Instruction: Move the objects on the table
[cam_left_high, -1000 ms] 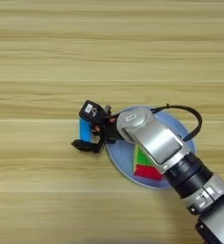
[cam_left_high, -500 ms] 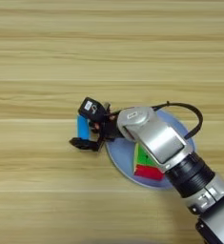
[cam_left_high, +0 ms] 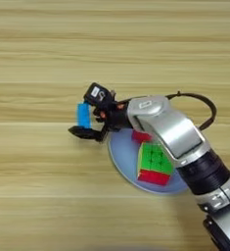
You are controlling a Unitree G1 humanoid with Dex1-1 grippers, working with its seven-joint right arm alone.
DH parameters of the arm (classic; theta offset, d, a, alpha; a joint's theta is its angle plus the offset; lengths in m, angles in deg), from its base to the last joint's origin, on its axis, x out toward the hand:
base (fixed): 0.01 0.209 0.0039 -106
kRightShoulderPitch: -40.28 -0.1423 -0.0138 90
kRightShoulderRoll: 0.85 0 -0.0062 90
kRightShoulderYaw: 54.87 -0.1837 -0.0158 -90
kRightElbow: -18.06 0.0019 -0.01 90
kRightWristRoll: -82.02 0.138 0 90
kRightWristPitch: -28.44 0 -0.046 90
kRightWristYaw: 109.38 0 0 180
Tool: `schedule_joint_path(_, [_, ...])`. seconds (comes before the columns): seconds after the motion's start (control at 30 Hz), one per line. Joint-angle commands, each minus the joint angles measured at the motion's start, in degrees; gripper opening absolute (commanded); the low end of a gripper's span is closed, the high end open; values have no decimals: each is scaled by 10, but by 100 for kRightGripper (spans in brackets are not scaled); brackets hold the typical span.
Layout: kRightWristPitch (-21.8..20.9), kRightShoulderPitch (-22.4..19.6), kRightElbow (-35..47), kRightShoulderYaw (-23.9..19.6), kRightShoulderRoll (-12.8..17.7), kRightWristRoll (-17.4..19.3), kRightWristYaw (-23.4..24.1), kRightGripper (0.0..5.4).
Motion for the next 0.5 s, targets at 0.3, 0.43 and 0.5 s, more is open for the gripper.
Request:
schedule_joint_path(0.3, [8, -28, 102, -108, 88, 69, -30, 450])
schedule_joint_path(0.43, [-8, -20, 96, -141, 119, 89, -45, 450])
schedule_joint_path(0.5, [-12, -16, 89, -162, 135, 100, -52, 450])
